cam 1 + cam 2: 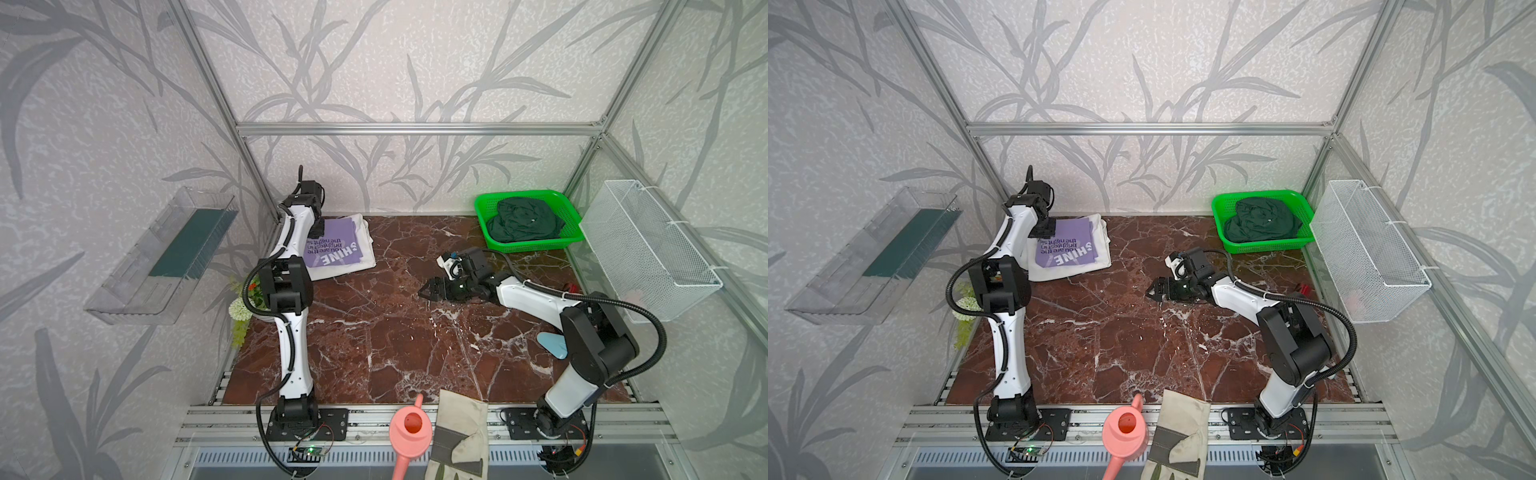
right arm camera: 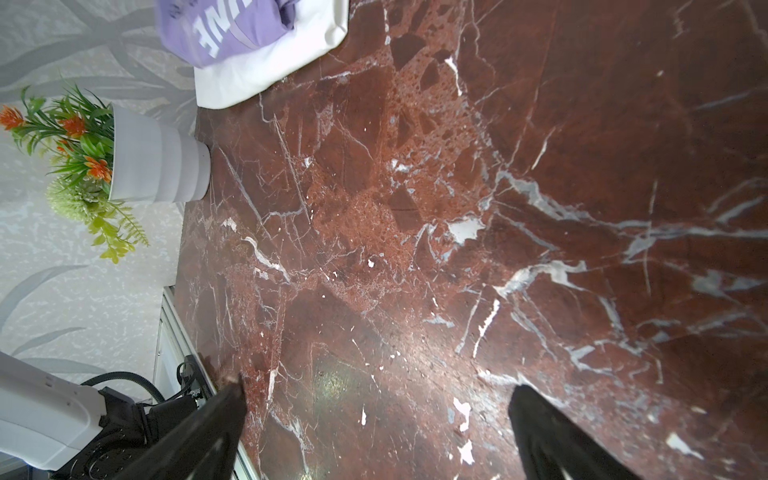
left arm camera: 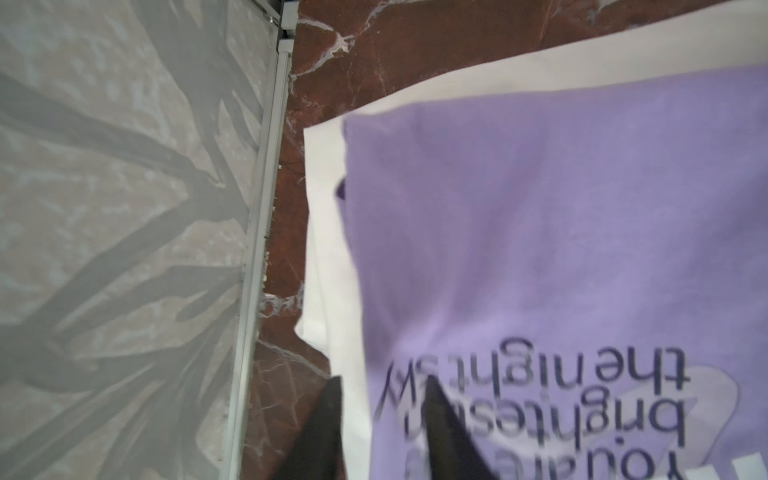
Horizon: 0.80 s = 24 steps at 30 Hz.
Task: Fold and stack the t-shirts
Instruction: 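Carry the lavender shirt with the left gripper and lower it onto the white shirt, then open the left gripper and release the lavender shirt on the stack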
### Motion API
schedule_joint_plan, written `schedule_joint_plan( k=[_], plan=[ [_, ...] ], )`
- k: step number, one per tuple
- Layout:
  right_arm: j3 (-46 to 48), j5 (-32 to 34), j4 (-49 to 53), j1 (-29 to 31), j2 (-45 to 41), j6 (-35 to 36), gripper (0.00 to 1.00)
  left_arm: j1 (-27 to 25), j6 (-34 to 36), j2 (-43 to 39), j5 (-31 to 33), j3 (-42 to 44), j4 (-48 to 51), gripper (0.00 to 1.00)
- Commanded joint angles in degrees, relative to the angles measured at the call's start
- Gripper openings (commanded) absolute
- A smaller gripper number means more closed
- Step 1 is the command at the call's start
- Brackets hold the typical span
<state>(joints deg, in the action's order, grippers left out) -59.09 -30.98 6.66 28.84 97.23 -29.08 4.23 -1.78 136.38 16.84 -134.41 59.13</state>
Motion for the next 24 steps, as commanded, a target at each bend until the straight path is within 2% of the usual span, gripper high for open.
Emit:
schedule_joint_plan(
  k=[1,6,8,13,16,18,20,22,24],
  plan=[
    [-1.19,0.49,1.82,0.25,-0.14,0.75,0.99,0.38,-0.77,-1.34,-0.82,-2.07,1.30,0.54],
    [-1.21,2.60,3.71,0.12,-1.35,2.17,0.99,0.22,-4.45,-7.99,-9.95,3.00,-1.43,0.67],
    [-1.37,3.37,4.29,-0.08,-1.99,2.77,0.99,0.22,-6.41,-11.61,-15.32,7.25,-3.89,0.77],
    [-1.01,5.65,6.31,-1.82,-4.63,4.76,0.99,-0.61,-12.60,-23.52,-32.44,24.38,-14.93,0.92],
    [0.96,7.44,6.70,-4.75,-6.55,5.00,0.99,-2.02,-14.96,-32.28,-37.49,37.53,-21.99,0.96],
    [2.96,7.97,6.23,-7.68,-8.69,4.76,0.99,-3.07,-15.52,-38.50,-37.36,47.12,-25.58,0.97],
    [5.82,8.59,5.02,-10.79,-11.53,4.45,0.99,-4.23,-15.73,-44.64,-34.62,56.44,-28.45,0.97],
    [9.20,10.87,3.49,-13.68,-15.05,4.79,0.99,-6.35,-15.36,-51.10,-27.46,65.65,-30.49,0.98],
    [12.89,16.45,2.17,-15.18,-18.57,4.79,0.99,-9.21,-15.31,-56.89,-17.01,73.95,-32.64,0.98]
  ],
)
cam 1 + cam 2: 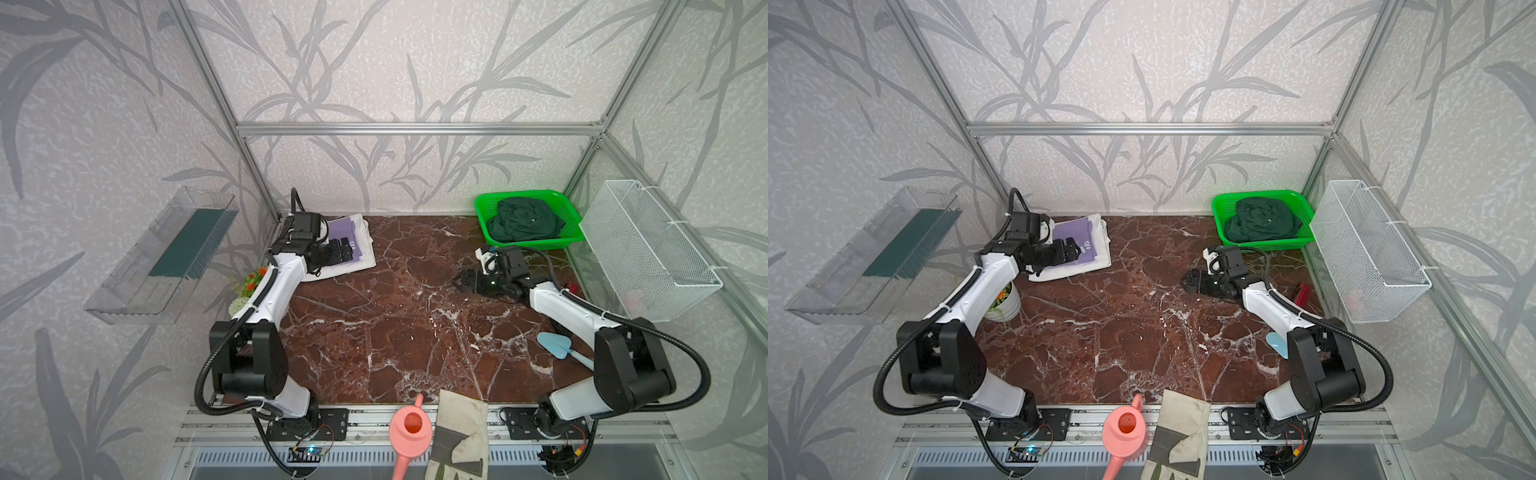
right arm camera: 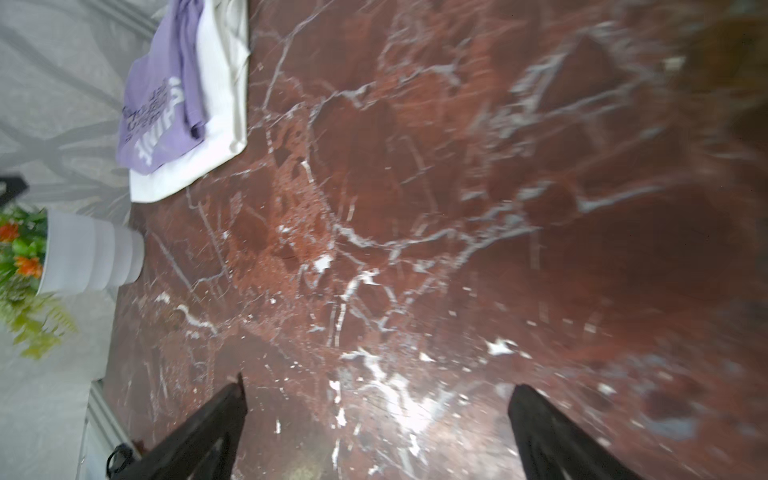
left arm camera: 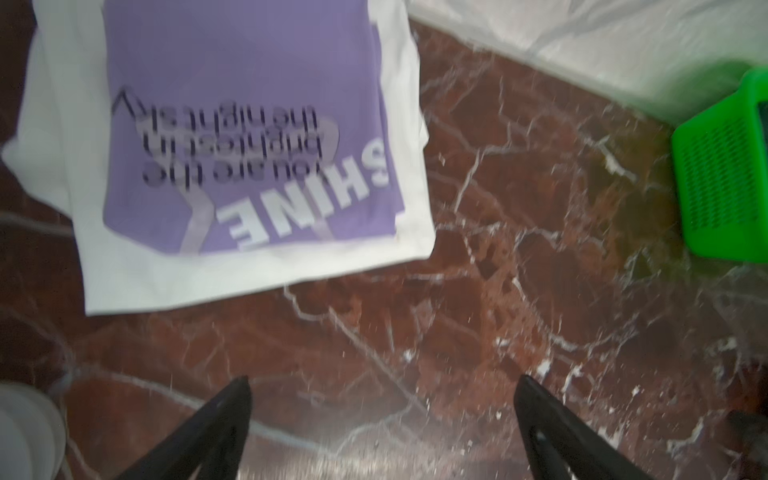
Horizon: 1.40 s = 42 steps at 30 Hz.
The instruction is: Fold and stack the t-shirts
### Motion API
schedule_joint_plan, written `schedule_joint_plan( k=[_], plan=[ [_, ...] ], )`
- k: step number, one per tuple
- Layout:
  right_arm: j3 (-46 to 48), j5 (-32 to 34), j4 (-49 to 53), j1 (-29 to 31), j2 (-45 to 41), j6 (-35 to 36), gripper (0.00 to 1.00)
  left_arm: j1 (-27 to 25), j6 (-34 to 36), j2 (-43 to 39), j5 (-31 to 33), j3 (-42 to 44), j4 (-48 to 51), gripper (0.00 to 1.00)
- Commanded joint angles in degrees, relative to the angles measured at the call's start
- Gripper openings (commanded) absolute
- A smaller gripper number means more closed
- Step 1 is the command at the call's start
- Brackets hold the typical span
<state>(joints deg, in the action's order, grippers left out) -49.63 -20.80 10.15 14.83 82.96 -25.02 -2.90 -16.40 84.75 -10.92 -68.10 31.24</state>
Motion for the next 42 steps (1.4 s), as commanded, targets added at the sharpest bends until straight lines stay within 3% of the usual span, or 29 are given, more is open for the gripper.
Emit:
schedule_joint_plan(
  k=[1,4,7,10,12,15,19,20,23,26,28,31,33,34,36,38,40,42],
  plan=[
    [5.57,9.38,-2.68,-1.70,-6.31,1.35,0.99,-4.17,-1.41,-8.00,18.24,11.39,-5.92,0.98],
    [12.34,16.78,-8.66,-2.76,-12.07,5.32,0.99,-8.26,-2.68,-14.04,34.79,21.29,-11.41,0.98],
    [18.35,24.98,-15.17,-2.96,-17.65,9.98,0.99,-9.21,-0.08,-16.36,42.48,29.00,-20.32,0.99],
    [23.47,31.02,-21.27,-4.76,-22.99,9.98,0.99,-9.41,5.52,-15.18,45.05,34.39,-31.04,0.99],
    [27.08,31.52,-27.77,-4.89,-25.27,9.98,0.99,-9.36,7.36,-13.99,44.93,37.80,-38.49,0.99],
    [31.65,39.37,-33.48,-5.17,-26.71,22.66,0.99,-9.14,8.82,-12.17,44.45,42.92,-51.68,0.99],
    [36.41,35.37,-39.20,-8.93,-24.14,19.14,0.99,-7.86,10.52,-10.43,42.06,44.49,-61.20,0.99],
    [35.55,33.58,-36.64,-8.94,-24.53,19.29,0.99,-7.40,11.00,-9.62,40.57,44.91,-64.14,0.99],
    [35.40,32.35,-40.50,-8.94,-22.27,19.67,0.99,-6.69,13.52,-6.11,37.31,41.88,-62.51,0.99],
    [36.69,31.69,-51.97,-8.94,-15.65,20.57,0.99,-6.58,17.27,-4.36,34.07,41.01,-64.16,0.99],
    [36.70,30.90,-60.15,-8.94,-11.51,21.04,0.99,-5.34,18.81,-4.09,31.91,44.67,-72.57,0.99],
    [35.79,29.88,-64.74,-8.89,-6.88,24.38,0.99,0.11,13.71,1.21,28.07,49.23,-84.86,0.99],
    [35.77,30.87,-65.75,-9.20,-3.93,23.75,0.99,1.12,13.78,2.88,26.24,46.87,-81.88,0.99],
    [35.72,29.66,-69.21,-9.52,-0.22,23.59,0.99,1.30,13.63,2.15,25.22,44.47,-75.91,0.99],
    [32.29,24.52,-78.49,-9.64,9.71,26.27,0.99,2.78,12.84,2.59,22.93,44.46,-76.82,0.99],
    [21.49,19.77,-44.12,-9.85,2.99,26.57,0.99,2.90,12.79,2.40,22.72,44.32,-76.51,0.99],
    [28.64,19.38,-67.81,-10.95,8.13,26.04,0.99,2.91,12.77,2.23,22.59,44.17,-75.98,0.99],
    [26.00,22.52,-55.32,-10.87,3.48,25.17,0.99,2.90,12.77,2.17,22.52,44.19,-75.73,0.99]
  ],
)
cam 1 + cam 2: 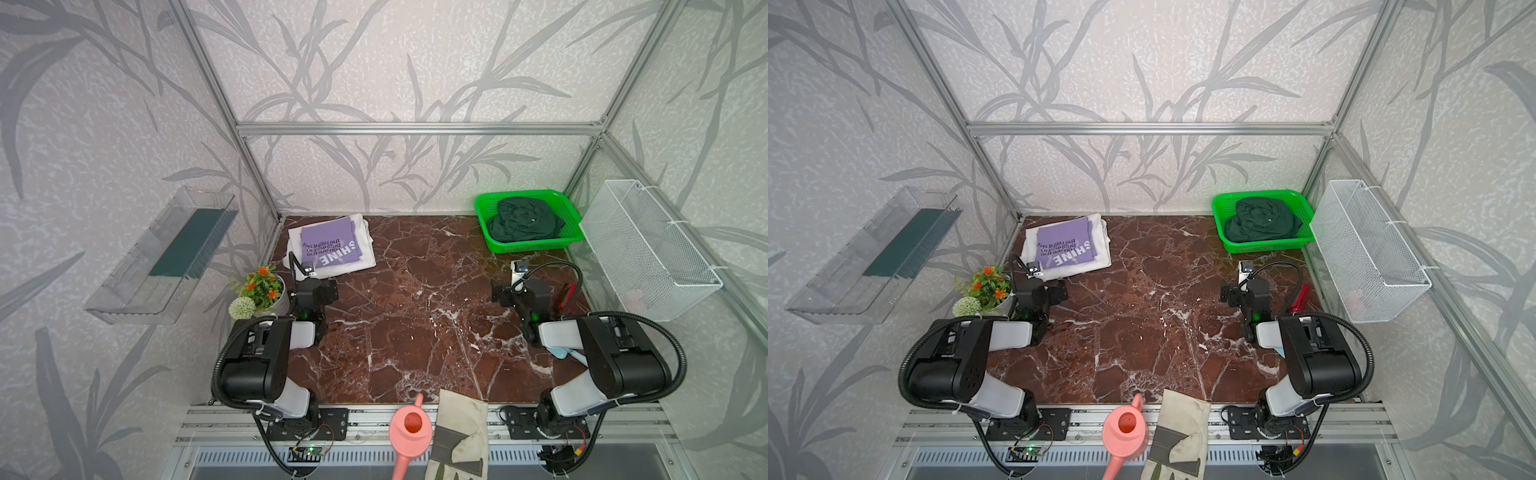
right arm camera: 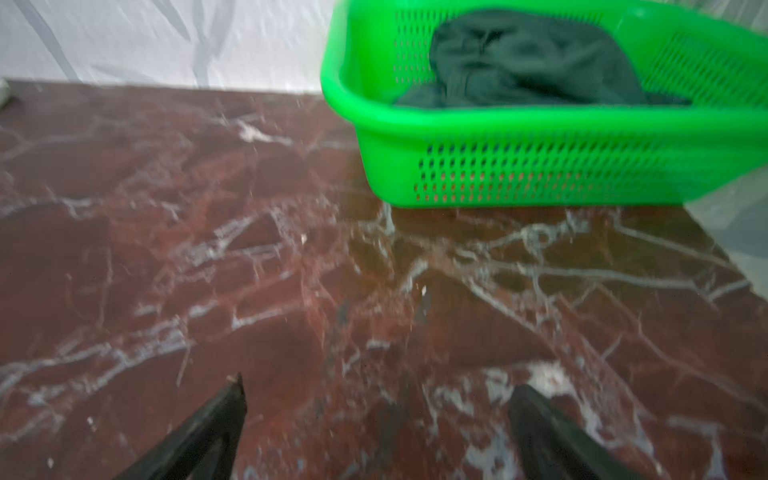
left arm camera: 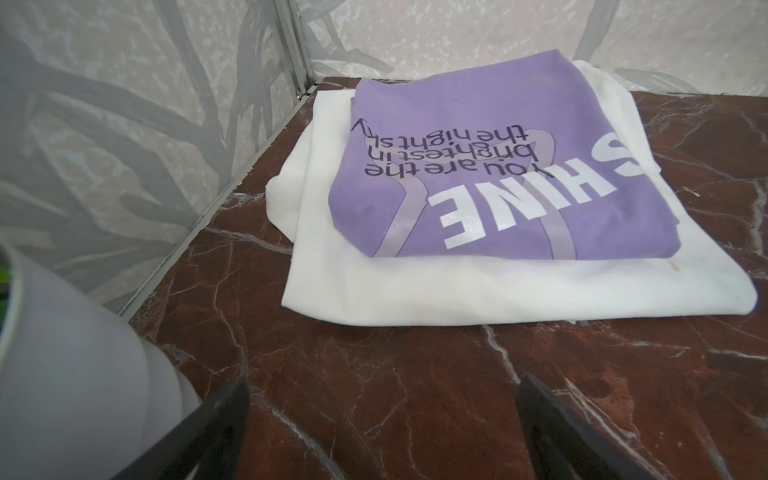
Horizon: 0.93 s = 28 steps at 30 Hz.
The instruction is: Fold and stack the t-shirts
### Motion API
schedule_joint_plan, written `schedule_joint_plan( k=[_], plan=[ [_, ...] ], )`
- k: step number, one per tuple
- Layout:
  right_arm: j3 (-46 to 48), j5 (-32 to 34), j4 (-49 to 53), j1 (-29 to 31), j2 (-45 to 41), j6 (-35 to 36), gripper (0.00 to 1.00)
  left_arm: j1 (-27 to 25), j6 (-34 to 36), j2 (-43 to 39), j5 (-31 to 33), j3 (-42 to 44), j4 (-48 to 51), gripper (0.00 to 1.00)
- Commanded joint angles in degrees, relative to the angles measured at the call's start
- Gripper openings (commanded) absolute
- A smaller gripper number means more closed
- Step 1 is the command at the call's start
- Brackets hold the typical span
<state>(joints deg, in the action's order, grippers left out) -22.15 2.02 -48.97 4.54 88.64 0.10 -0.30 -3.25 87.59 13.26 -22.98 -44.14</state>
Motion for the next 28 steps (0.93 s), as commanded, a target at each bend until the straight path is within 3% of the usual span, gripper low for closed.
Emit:
schedule_joint_plan(
  k=[1,4,6,9,28],
  plan=[
    [-2.12,-0.10,5.84,-0.57,-2.46,-0.15,0.99,0.34,-0.35,-0.51,-1.63,-0.85,-0.89,0.99],
    [0.68,-3.55,-6.70,-0.27,1.51,1.95,0.99,0.30,-0.36,-0.58,-1.65,-0.84,-0.62,0.99],
    [-0.44,-6.07,0.15,-0.27,-1.05,3.42,0.99,0.34,-0.36,-0.58,-1.63,-0.88,-0.72,0.99],
    [0.54,-7.33,-6.01,-0.23,1.56,3.33,0.99,0.31,-0.36,-0.58,-1.64,-0.84,-0.60,0.99],
    [0.73,-6.82,-5.39,-0.26,1.10,3.45,0.99,0.31,-0.43,-0.61,-1.65,-0.86,-0.65,0.99]
  ],
)
